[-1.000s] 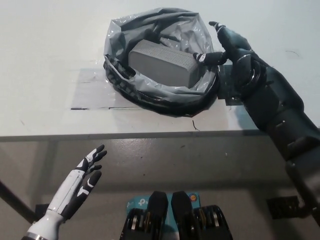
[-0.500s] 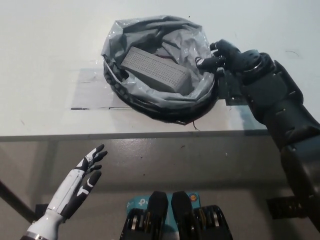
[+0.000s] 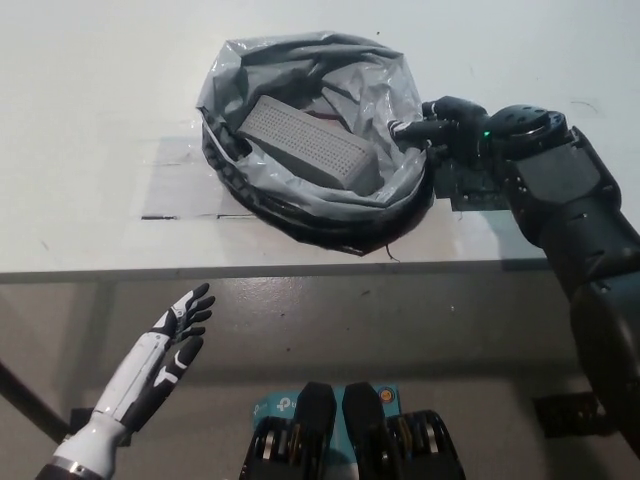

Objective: Use the right hand to pick up a small rectangular container and put it into a plastic bag and lift the bag

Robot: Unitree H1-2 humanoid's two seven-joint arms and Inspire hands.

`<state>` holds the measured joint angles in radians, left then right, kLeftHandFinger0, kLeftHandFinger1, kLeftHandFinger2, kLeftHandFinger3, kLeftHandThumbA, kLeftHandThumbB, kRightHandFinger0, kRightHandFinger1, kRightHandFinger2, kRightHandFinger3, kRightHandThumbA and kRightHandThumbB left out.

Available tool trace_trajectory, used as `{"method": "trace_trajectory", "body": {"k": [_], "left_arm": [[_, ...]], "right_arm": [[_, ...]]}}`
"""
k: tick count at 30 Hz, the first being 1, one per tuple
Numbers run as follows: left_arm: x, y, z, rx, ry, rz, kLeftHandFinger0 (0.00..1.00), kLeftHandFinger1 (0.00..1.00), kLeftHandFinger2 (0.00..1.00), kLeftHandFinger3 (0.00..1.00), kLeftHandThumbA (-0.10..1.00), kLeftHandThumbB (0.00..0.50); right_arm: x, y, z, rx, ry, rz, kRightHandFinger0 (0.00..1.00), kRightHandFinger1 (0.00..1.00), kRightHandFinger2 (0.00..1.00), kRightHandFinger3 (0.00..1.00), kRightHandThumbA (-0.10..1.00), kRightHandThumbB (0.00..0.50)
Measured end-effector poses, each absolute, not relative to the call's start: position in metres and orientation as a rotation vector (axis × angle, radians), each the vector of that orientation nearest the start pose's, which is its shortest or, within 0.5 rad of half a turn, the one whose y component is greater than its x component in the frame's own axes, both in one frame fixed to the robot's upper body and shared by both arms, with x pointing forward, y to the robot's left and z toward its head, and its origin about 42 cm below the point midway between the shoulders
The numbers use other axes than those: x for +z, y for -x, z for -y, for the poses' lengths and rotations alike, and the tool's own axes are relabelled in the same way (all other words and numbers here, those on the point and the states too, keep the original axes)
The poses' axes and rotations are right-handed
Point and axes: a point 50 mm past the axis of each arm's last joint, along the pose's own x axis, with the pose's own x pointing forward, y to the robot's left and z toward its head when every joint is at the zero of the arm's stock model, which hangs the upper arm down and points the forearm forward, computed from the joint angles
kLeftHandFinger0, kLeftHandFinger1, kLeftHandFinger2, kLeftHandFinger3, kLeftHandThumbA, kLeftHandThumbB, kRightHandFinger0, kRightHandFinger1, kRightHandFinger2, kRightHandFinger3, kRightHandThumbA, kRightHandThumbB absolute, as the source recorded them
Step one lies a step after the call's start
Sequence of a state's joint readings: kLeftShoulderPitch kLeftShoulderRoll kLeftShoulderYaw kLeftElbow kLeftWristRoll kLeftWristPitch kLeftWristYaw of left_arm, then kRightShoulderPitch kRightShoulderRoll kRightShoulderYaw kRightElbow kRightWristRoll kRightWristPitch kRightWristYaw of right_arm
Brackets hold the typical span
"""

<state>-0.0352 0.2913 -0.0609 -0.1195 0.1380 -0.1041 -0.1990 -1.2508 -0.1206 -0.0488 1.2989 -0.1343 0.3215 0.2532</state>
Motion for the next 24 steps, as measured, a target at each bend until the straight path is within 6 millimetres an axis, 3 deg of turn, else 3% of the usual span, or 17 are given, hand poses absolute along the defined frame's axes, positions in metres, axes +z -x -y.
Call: {"method": "trace_trajectory", "body": {"k": [4,5,6,8,11,13,17,21,23,24], "left_arm": [[0.148,-0.291,-0.266,-0.292,-0.447,0.211,0.88,0.91,0.95,1.00,1.00,0.181],[0.148,-0.291,-0.266,-0.292,-0.447,0.211,0.88,0.91,0.95,1.00,1.00,0.174],[0.149,-0.291,-0.266,-0.292,-0.447,0.212,0.88,0.91,0.95,1.00,1.00,0.173],[0.149,-0.291,-0.266,-0.292,-0.447,0.212,0.89,0.91,0.95,1.00,1.00,0.178],[0.149,-0.292,-0.266,-0.292,-0.447,0.212,0.89,0.91,0.95,1.00,1.00,0.179],[0.149,-0.292,-0.266,-0.292,-0.447,0.213,0.89,0.91,0.96,1.00,1.00,0.174],[0.149,-0.293,-0.266,-0.292,-0.448,0.215,0.89,0.91,0.96,1.00,1.00,0.171],[0.150,-0.293,-0.266,-0.292,-0.448,0.216,0.88,0.90,0.96,1.00,1.00,0.162],[0.150,-0.293,-0.266,-0.292,-0.448,0.215,0.89,0.91,0.96,1.00,1.00,0.161],[0.150,-0.293,-0.266,-0.293,-0.448,0.215,0.89,0.91,0.96,1.00,1.00,0.160]], "right_arm": [[0.283,-0.584,0.156,0.314,0.232,-0.409,0.00,0.19,0.75,0.68,0.25,0.137],[0.287,-0.585,0.155,0.315,0.224,-0.403,0.00,0.23,0.78,0.47,0.23,0.137],[0.291,-0.586,0.154,0.316,0.217,-0.398,0.00,0.28,0.84,0.42,0.23,0.127],[0.299,-0.587,0.152,0.319,0.204,-0.384,0.00,0.37,0.86,0.41,0.22,0.101],[0.331,-0.590,0.144,0.341,0.179,-0.305,0.03,0.46,0.83,0.55,0.20,0.109],[0.349,-0.590,0.138,0.354,0.164,-0.270,0.00,0.45,0.80,0.63,0.14,0.099],[0.390,-0.588,0.114,0.403,0.096,-0.183,0.00,0.40,0.74,0.61,0.16,0.117],[0.417,-0.584,0.093,0.450,0.060,-0.132,0.00,0.32,0.66,0.62,0.19,0.060],[0.435,-0.579,0.076,0.486,0.041,-0.096,0.00,0.31,0.66,0.64,0.20,0.087],[0.440,-0.578,0.072,0.496,0.038,-0.086,0.00,0.26,0.63,0.62,0.14,0.071]]}}
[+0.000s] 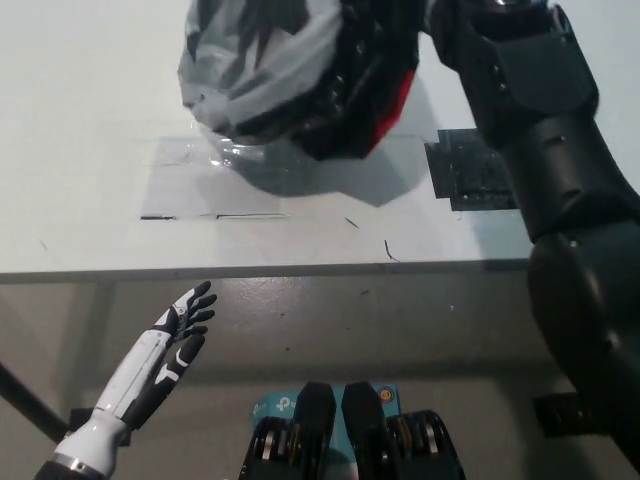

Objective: Use the right hand to pick up a small rectangular container and put it into a plastic bag and lift the bag

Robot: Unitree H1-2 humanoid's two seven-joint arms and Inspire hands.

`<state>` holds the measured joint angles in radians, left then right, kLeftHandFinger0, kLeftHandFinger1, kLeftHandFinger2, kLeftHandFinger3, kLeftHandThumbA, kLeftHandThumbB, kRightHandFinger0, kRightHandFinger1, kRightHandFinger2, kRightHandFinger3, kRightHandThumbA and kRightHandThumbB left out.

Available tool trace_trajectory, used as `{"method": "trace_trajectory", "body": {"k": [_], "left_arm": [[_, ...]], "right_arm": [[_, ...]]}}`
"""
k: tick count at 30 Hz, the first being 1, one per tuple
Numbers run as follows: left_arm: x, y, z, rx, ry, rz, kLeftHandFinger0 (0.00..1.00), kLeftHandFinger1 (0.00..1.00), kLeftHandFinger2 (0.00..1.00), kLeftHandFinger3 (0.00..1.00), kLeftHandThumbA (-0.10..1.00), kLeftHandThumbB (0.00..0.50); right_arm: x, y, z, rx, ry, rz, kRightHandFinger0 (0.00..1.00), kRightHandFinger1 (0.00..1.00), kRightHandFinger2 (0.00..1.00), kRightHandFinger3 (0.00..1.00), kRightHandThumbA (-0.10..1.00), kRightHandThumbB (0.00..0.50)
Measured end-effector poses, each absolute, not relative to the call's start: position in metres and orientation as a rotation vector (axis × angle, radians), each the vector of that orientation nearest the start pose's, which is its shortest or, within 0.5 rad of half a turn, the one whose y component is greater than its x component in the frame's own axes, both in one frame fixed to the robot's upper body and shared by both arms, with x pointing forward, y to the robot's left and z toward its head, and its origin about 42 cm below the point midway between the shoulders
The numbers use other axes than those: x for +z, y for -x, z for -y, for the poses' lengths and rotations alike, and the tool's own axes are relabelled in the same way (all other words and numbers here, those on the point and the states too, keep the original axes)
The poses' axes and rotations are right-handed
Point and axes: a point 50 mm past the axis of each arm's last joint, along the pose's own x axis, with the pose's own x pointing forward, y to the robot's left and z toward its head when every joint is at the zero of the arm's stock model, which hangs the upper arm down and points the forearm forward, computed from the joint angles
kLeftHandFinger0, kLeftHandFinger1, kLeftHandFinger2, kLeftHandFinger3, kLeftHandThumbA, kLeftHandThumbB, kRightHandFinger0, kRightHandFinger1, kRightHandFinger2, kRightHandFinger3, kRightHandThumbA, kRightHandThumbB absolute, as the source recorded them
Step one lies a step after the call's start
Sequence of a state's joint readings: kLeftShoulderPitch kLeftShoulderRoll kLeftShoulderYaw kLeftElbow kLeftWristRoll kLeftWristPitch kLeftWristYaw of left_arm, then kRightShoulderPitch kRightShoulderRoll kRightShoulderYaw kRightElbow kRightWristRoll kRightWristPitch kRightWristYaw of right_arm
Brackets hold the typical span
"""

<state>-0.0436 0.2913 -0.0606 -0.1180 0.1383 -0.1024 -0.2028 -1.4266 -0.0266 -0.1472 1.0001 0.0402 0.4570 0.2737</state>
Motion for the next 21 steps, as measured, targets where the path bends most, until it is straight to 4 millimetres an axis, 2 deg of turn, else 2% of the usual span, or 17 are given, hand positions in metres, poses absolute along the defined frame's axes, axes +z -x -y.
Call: {"method": "trace_trajectory", "body": {"k": [3,4,8,9,11,13,15,17,21], "left_arm": [[0.150,-0.294,-0.266,-0.295,-0.448,0.214,0.89,0.91,0.96,1.00,1.00,0.158],[0.151,-0.294,-0.265,-0.296,-0.449,0.216,0.89,0.91,0.96,1.00,1.00,0.152],[0.152,-0.295,-0.265,-0.300,-0.452,0.218,0.89,0.90,0.96,1.00,1.00,0.150],[0.152,-0.295,-0.265,-0.301,-0.452,0.218,0.89,0.90,0.96,1.00,1.00,0.144],[0.152,-0.295,-0.265,-0.301,-0.453,0.218,0.88,0.90,0.95,1.00,1.00,0.140],[0.152,-0.295,-0.265,-0.302,-0.454,0.217,0.88,0.90,0.95,1.00,1.00,0.136],[0.151,-0.295,-0.265,-0.304,-0.456,0.217,0.88,0.90,0.95,1.00,1.00,0.134],[0.151,-0.295,-0.265,-0.306,-0.457,0.216,0.88,0.90,0.95,1.00,1.00,0.126],[0.151,-0.295,-0.265,-0.309,-0.458,0.215,0.88,0.89,0.95,1.00,1.00,0.129]], "right_arm": [[0.456,-0.574,0.058,0.524,0.023,-0.057,0.00,0.29,0.68,0.67,0.15,0.060],[0.466,-0.571,0.051,0.542,0.007,-0.042,0.00,0.29,0.68,0.66,0.16,0.059],[0.482,-0.567,0.040,0.574,-0.021,-0.018,0.00,0.29,0.68,0.65,0.16,0.064],[0.484,-0.567,0.039,0.579,-0.028,-0.015,0.00,0.26,0.67,0.66,0.10,0.073],[0.487,-0.566,0.038,0.583,-0.043,-0.015,0.00,0.22,0.64,0.75,0.01,0.083],[0.488,-0.567,0.038,0.585,-0.059,-0.018,0.00,0.14,0.60,0.84,0.03,0.080],[0.497,-0.567,0.038,0.584,-0.128,-0.019,0.00,0.13,0.60,0.84,0.03,0.083],[0.504,-0.567,0.037,0.582,-0.155,-0.015,0.00,0.13,0.59,0.87,0.10,0.069],[0.531,-0.563,0.034,0.589,-0.227,0.019,0.00,0.14,0.59,0.81,0.11,0.077]]}}
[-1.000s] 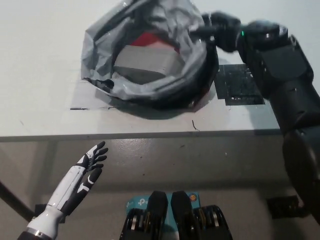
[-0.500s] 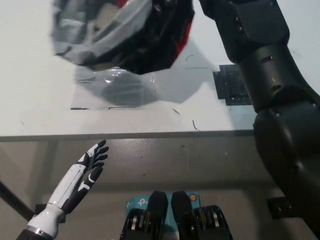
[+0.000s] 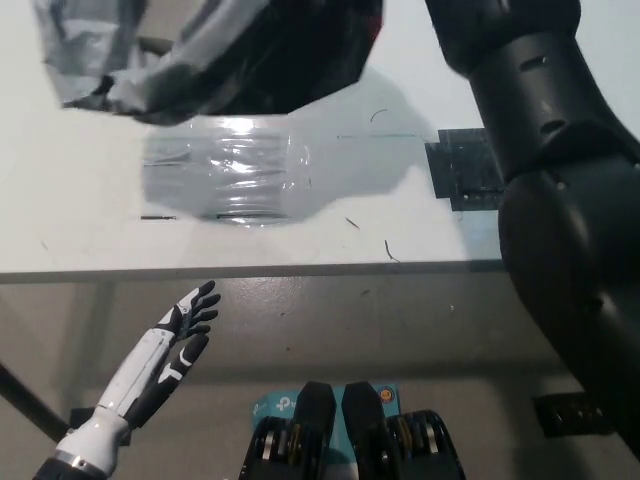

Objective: Use the right hand to pick up a small rectangular container and put it into a plastic bag and lift the bag

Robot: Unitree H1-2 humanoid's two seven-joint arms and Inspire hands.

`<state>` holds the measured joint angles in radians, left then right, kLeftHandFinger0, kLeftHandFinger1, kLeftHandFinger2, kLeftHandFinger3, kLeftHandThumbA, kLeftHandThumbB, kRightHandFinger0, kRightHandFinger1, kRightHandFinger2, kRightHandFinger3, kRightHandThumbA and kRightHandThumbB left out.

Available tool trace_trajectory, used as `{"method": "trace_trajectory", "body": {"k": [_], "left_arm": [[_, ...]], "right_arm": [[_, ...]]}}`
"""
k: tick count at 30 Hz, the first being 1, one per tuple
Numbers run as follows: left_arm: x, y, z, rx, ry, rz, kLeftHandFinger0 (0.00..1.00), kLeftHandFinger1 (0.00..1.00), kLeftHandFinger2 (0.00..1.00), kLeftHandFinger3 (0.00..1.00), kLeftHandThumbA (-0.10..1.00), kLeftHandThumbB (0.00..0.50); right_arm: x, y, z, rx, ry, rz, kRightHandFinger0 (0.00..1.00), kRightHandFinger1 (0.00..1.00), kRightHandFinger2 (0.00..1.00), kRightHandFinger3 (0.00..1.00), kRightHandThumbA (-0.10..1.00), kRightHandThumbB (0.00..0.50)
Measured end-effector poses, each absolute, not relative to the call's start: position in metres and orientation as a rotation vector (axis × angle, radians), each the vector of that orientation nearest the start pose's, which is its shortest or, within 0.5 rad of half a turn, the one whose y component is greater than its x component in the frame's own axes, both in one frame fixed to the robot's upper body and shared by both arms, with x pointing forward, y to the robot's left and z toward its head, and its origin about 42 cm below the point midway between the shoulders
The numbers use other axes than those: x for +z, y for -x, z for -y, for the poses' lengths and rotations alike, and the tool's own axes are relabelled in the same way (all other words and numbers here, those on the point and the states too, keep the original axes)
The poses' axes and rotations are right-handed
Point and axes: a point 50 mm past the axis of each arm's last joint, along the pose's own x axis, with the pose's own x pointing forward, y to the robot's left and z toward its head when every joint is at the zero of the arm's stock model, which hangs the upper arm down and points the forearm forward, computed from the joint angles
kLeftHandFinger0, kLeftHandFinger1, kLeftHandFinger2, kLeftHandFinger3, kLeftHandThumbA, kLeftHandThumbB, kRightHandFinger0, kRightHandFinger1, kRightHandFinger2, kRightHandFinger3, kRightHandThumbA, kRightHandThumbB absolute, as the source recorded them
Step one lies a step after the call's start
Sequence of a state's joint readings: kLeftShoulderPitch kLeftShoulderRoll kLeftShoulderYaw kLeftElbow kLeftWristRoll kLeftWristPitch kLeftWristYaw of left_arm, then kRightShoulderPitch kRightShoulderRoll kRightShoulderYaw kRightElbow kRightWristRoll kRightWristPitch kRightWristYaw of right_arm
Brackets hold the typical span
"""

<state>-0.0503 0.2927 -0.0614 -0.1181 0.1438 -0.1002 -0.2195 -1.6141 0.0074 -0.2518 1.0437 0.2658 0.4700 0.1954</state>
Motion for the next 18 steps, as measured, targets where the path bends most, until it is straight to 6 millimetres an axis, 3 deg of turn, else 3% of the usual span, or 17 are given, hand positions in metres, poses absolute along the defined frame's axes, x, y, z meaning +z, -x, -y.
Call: {"method": "trace_trajectory", "body": {"k": [7,10,15,17,18], "left_arm": [[0.151,-0.295,-0.263,-0.319,-0.460,0.213,0.87,0.89,0.95,1.00,1.00,0.140],[0.150,-0.295,-0.261,-0.329,-0.464,0.212,0.86,0.87,0.94,1.00,1.00,0.134],[0.149,-0.294,-0.258,-0.345,-0.473,0.210,0.83,0.85,0.93,1.00,1.00,0.126],[0.149,-0.293,-0.257,-0.348,-0.477,0.213,0.83,0.85,0.93,1.00,1.00,0.126],[0.150,-0.293,-0.257,-0.350,-0.479,0.215,0.81,0.83,0.91,1.00,1.00,0.128]], "right_arm": [[0.584,-0.549,0.027,0.605,-0.307,0.098,0.00,0.23,0.67,0.72,0.06,0.090],[0.612,-0.539,0.023,0.612,-0.326,0.154,0.00,0.23,0.67,0.76,0.01,0.108],[0.630,-0.527,0.019,0.622,-0.339,0.209,0.00,0.21,0.63,0.79,0.02,0.118],[0.630,-0.525,0.016,0.624,-0.331,0.211,0.00,0.19,0.61,0.78,0.01,0.109],[0.630,-0.525,0.014,0.625,-0.325,0.210,0.00,0.14,0.55,0.73,0.02,0.127]]}}
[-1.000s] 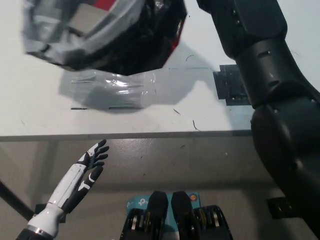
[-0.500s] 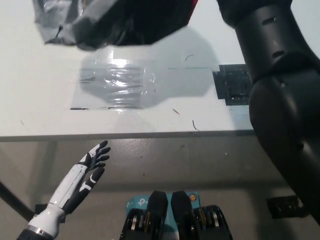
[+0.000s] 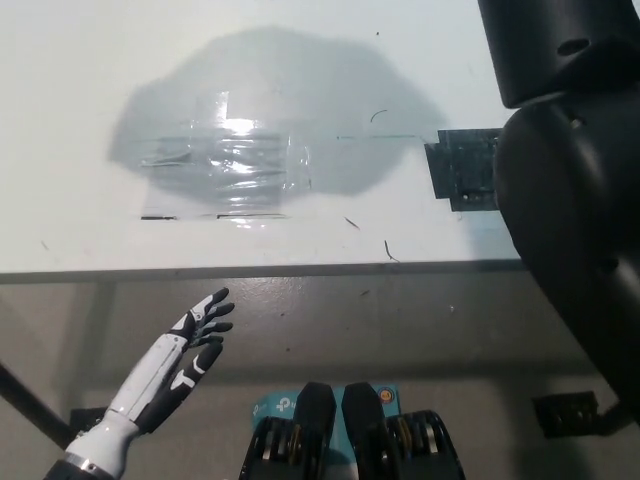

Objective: Use the right hand to pick up a small rectangular container and put it into a plastic bag and lift the bag

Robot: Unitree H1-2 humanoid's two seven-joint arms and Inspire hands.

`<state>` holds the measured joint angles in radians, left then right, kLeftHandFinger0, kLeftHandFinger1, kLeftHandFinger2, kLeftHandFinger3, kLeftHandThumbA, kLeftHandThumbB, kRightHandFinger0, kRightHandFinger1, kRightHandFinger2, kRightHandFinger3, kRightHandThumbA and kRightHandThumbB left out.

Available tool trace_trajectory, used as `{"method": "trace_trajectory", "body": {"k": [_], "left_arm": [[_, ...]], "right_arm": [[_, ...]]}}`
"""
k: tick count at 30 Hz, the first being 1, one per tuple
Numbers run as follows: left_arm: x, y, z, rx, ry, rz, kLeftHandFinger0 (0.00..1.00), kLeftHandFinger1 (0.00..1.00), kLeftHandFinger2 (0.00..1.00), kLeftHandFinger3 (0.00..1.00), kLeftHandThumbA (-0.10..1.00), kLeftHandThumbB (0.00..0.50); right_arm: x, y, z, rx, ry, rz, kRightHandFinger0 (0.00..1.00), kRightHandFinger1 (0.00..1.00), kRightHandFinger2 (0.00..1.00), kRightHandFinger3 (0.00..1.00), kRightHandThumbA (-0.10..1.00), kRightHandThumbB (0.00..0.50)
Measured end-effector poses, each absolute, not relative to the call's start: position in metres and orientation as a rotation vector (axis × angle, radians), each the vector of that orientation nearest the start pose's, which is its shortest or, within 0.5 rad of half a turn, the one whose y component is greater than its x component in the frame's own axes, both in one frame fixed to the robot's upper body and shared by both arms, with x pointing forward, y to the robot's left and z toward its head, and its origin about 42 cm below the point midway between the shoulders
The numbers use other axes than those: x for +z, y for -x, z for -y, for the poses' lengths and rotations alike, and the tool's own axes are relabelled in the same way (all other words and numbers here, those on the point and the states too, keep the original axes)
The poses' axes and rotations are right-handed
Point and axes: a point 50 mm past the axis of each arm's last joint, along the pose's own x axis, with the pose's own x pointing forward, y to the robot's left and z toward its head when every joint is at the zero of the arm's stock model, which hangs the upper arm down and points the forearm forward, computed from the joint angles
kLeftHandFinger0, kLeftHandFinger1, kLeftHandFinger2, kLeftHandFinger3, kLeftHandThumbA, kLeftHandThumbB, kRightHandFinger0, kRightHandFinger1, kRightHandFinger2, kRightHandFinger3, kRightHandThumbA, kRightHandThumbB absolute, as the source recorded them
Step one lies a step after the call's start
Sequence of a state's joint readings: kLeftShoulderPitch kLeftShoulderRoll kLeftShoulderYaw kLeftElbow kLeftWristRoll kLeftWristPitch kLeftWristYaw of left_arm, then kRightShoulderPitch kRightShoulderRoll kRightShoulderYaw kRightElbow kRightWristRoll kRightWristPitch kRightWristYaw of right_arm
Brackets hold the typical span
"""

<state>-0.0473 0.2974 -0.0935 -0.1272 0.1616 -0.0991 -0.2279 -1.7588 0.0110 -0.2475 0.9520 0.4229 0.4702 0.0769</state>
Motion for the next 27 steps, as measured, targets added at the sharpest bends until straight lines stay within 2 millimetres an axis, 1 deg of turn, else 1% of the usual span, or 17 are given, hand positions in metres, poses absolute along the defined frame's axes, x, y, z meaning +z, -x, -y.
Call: {"method": "trace_trajectory", "body": {"k": [1,5,6,8,9,11,13,14,15,16,17,18,19,20,23,24,27], "left_arm": [[0.150,-0.293,-0.257,-0.351,-0.480,0.215,0.81,0.83,0.91,1.00,1.00,0.122],[0.152,-0.294,-0.258,-0.351,-0.491,0.219,0.82,0.83,0.92,1.00,1.00,0.117],[0.152,-0.294,-0.258,-0.352,-0.493,0.221,0.82,0.83,0.92,1.00,1.00,0.120],[0.153,-0.295,-0.259,-0.353,-0.498,0.221,0.81,0.82,0.92,1.00,1.00,0.120],[0.153,-0.295,-0.259,-0.353,-0.499,0.221,0.81,0.82,0.92,1.00,1.00,0.118],[0.153,-0.295,-0.260,-0.356,-0.502,0.220,0.81,0.82,0.92,1.00,1.00,0.116],[0.153,-0.295,-0.259,-0.359,-0.503,0.219,0.81,0.82,0.92,1.00,1.00,0.114],[0.153,-0.295,-0.259,-0.361,-0.503,0.219,0.81,0.82,0.92,1.00,1.00,0.114],[0.153,-0.295,-0.258,-0.365,-0.504,0.219,0.81,0.82,0.92,1.00,1.00,0.115],[0.153,-0.295,-0.258,-0.366,-0.504,0.219,0.80,0.82,0.92,1.00,1.00,0.113],[0.153,-0.295,-0.258,-0.369,-0.505,0.218,0.80,0.82,0.92,1.00,1.00,0.113],[0.153,-0.295,-0.258,-0.370,-0.505,0.218,0.80,0.81,0.92,1.00,1.00,0.104],[0.153,-0.295,-0.258,-0.372,-0.507,0.219,0.80,0.81,0.92,1.00,1.00,0.102],[0.153,-0.295,-0.258,-0.373,-0.510,0.219,0.80,0.81,0.92,1.00,1.00,0.100],[0.153,-0.295,-0.258,-0.374,-0.515,0.219,0.80,0.81,0.92,1.00,1.00,0.105],[0.153,-0.295,-0.258,-0.374,-0.515,0.219,0.80,0.82,0.93,1.00,1.00,0.098],[0.154,-0.295,-0.258,-0.375,-0.515,0.220,0.80,0.83,0.93,1.00,1.00,0.112]], "right_arm": [[0.629,-0.525,0.013,0.625,-0.323,0.209,0.00,0.12,0.52,0.68,0.03,0.122],[0.635,-0.517,0.009,0.640,-0.322,0.240,0.00,0.10,0.51,0.66,0.03,0.125],[0.638,-0.515,0.009,0.643,-0.323,0.249,0.00,0.11,0.54,0.73,0.01,0.126],[0.639,-0.513,0.007,0.647,-0.325,0.253,0.00,0.16,0.63,0.77,0.00,0.118],[0.639,-0.513,0.007,0.647,-0.325,0.251,0.00,0.16,0.64,0.74,-0.06,0.135],[0.634,-0.515,0.005,0.643,-0.319,0.233,0.00,0.15,0.63,0.73,-0.07,0.143],[0.612,-0.524,0.000,0.631,-0.307,0.174,0.00,0.15,0.63,0.75,-0.05,0.148],[0.604,-0.527,-0.002,0.627,-0.305,0.152,0.00,0.15,0.63,0.81,-0.04,0.145],[0.583,-0.533,-0.006,0.620,-0.301,0.103,0.00,0.16,0.63,0.86,-0.02,0.159],[0.572,-0.536,-0.008,0.615,-0.294,0.078,0.00,0.18,0.64,0.82,0.04,0.170],[0.543,-0.541,-0.013,0.603,-0.276,0.017,0.00,0.17,0.63,0.81,0.06,0.174],[0.532,-0.544,-0.015,0.598,-0.268,-0.008,0.00,0.18,0.65,0.88,0.06,0.167],[0.506,-0.547,-0.019,0.588,-0.254,-0.062,0.00,0.16,0.64,0.87,0.06,0.166],[0.488,-0.549,-0.021,0.582,-0.247,-0.100,0.00,0.04,0.47,0.59,0.03,0.195],[0.473,-0.551,-0.024,0.576,-0.247,-0.141,0.00,0.00,0.42,0.49,0.01,0.191],[0.475,-0.550,-0.024,0.576,-0.248,-0.138,0.00,0.03,0.44,0.50,0.03,0.168],[0.497,-0.548,-0.024,0.584,-0.251,-0.098,0.00,0.09,0.51,0.56,0.03,0.158]]}}
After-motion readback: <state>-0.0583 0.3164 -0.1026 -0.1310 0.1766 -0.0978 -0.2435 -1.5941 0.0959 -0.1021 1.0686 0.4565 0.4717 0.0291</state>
